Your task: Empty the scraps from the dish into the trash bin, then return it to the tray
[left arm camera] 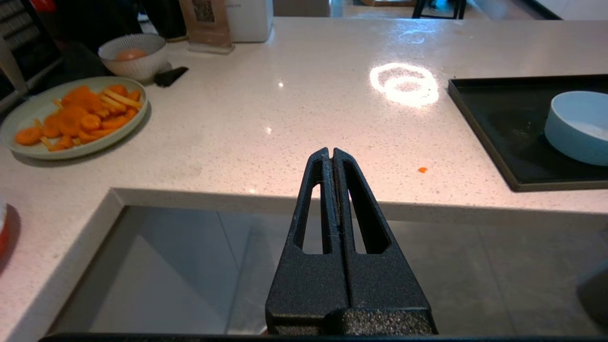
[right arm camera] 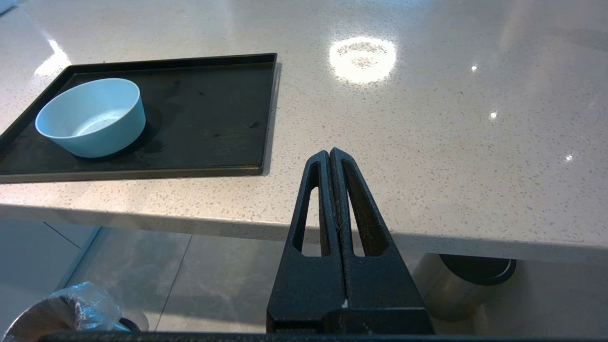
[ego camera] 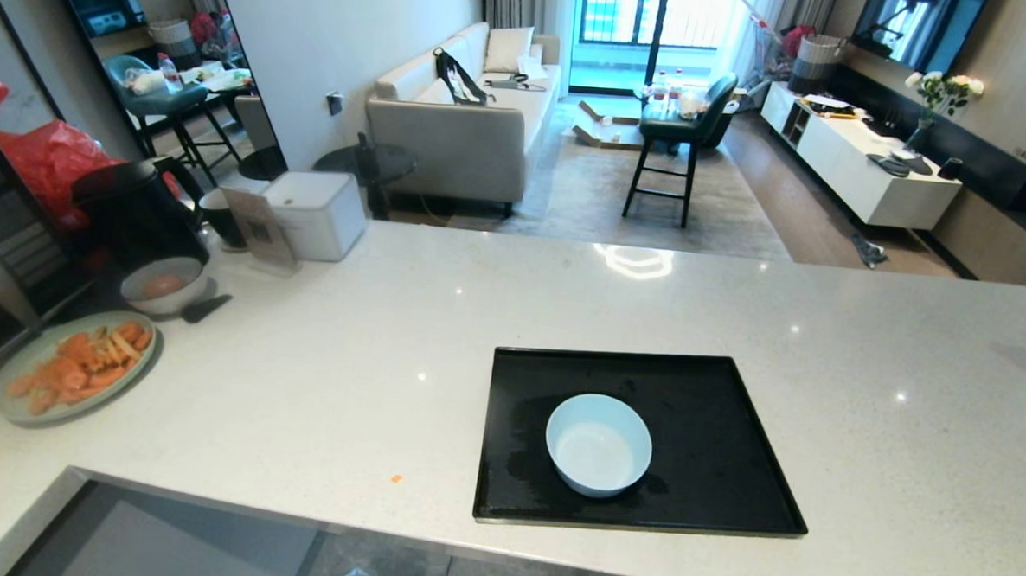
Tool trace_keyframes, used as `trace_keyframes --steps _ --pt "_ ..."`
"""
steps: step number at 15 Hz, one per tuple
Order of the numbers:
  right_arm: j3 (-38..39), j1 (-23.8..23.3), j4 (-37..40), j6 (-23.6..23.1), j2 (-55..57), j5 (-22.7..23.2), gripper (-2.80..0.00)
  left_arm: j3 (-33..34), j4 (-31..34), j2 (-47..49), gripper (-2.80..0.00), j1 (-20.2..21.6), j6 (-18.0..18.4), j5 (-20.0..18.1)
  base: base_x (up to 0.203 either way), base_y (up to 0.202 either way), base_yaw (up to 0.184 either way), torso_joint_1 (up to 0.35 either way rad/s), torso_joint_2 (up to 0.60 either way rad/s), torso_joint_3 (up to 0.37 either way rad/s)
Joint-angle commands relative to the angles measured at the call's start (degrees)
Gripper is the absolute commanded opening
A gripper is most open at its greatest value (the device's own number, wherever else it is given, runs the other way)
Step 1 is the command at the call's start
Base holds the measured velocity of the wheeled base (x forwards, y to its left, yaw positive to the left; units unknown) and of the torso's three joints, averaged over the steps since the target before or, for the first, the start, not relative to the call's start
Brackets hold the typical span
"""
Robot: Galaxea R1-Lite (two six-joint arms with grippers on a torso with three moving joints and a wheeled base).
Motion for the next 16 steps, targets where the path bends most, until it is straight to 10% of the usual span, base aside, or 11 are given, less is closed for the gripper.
trace_keyframes --steps 1,3,16 --pt "0.0 0.0 0.0 0.0 0.0 0.0 -2.80 0.3 0.3 -1.7 -2.80 0.0 4.1 0.1 0.000 0.000 0.000 0.000 0.00 0.000" --pt "0.1 0.0 0.0 0.0 0.0 0.0 -2.80 0.2 4.1 -1.7 -2.80 0.0 10.8 -0.3 0.000 0.000 0.000 0.000 0.00 0.000" --pt "0.0 0.0 0.0 0.0 0.0 0.0 -2.80 0.4 3.9 -1.8 -2.80 0.0 3.7 0.7 0.000 0.000 0.000 0.000 0.00 0.000"
